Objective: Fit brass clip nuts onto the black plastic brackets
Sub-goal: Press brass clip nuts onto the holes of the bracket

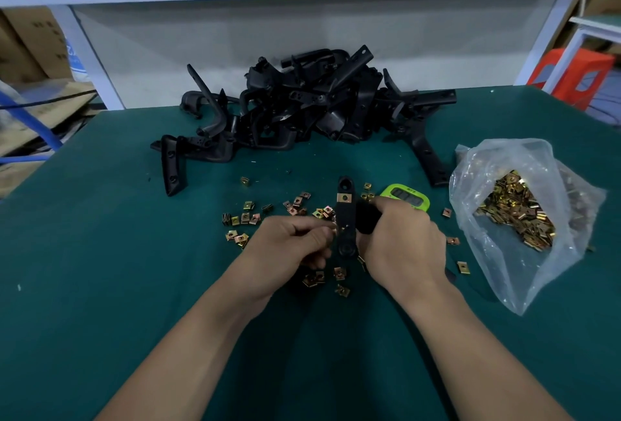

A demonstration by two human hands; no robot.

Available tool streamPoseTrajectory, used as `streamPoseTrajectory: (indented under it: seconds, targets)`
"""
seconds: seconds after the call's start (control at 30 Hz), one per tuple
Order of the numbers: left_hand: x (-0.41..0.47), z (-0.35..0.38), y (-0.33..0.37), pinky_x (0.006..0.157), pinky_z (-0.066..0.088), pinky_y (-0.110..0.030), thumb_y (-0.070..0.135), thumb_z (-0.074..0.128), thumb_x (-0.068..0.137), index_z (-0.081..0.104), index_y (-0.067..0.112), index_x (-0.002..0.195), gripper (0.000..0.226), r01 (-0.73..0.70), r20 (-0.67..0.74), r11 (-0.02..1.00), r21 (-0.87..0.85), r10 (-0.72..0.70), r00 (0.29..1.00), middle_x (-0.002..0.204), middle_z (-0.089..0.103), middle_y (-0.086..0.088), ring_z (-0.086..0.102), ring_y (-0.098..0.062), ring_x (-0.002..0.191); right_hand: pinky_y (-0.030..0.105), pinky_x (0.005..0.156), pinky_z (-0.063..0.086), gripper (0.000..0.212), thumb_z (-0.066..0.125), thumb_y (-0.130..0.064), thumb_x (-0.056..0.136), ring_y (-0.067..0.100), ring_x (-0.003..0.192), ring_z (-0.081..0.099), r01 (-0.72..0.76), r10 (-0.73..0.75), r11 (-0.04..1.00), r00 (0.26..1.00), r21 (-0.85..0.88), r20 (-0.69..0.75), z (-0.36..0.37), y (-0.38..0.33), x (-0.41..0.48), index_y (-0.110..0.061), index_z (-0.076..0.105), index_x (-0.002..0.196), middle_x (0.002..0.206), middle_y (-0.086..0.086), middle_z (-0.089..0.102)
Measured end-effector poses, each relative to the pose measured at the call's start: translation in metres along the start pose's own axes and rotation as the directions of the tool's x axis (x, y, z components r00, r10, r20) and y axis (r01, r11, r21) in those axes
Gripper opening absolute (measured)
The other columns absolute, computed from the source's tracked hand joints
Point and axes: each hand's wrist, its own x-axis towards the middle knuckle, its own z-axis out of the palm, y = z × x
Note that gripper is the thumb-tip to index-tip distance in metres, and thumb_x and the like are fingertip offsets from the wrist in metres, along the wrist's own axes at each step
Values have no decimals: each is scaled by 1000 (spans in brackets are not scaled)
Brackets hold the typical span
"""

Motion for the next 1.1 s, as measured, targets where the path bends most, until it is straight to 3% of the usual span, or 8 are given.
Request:
streamPoseTrajectory:
  seconds: [0.1,0.33,0.53,0.67,0.8,0.9,1.0,1.1]
  targets:
    - [-3,1,1,60,50,-19,12,63,99,79,20,74,30,39,91,998,-55,-34,995,70,66,-4,60,-14,62,32,63,35,28,71,-26,80,28,67,43,20,-20,1000,1000,-9,9,0,0,-1,-31,68,107,68,-9,47]
    - [-3,-2,5,70,58,-23,31,74,81,81,17,80,15,95,128,984,-152,-75,989,85,76,-7,73,-15,78,33,63,37,29,75,-32,77,32,70,53,7,-7,1000,1000,-3,3,-1,1,2,-33,67,105,71,-6,55]
    - [-6,-5,6,61,56,-23,11,70,94,80,11,77,20,89,103,996,-16,-87,991,81,76,-18,73,-22,71,33,61,36,21,75,-28,78,32,66,51,12,-11,999,1000,-50,22,1,-2,-1,-28,66,97,60,-8,44]
    - [-7,-5,11,59,56,-22,7,69,94,78,5,76,20,102,126,993,62,-109,986,79,77,-16,75,-21,70,34,61,34,18,69,-19,83,33,67,54,58,-58,991,998,-118,2,-2,-5,-4,-28,65,98,75,-1,65]
    - [-7,-1,9,57,56,-23,5,70,92,77,7,69,24,107,118,992,71,-114,986,70,74,-13,73,-20,65,34,58,29,13,65,-18,84,29,62,41,87,-86,982,996,-166,16,-1,-10,-6,-25,55,85,64,-4,48]
    - [-6,3,3,58,55,-24,8,71,93,73,-7,80,20,94,58,995,40,-96,994,73,73,-18,69,-18,61,35,58,30,14,64,-18,84,29,61,41,78,-74,987,997,-141,33,1,-9,-6,-25,53,85,62,-5,44]
    - [-5,10,2,59,55,-23,24,72,92,79,8,75,24,76,38,995,-63,-74,997,74,73,-11,68,-17,63,34,62,36,17,65,-21,82,30,67,45,19,-15,999,998,-51,64,2,-7,-7,-28,60,97,68,-6,47]
    - [-3,14,3,60,57,-25,41,55,100,80,4,94,45,178,78,947,-269,-163,984,93,77,-19,75,-24,74,34,66,38,39,57,-14,79,32,75,57,-47,45,999,995,22,89,0,-6,-5,-34,65,111,77,-5,63]
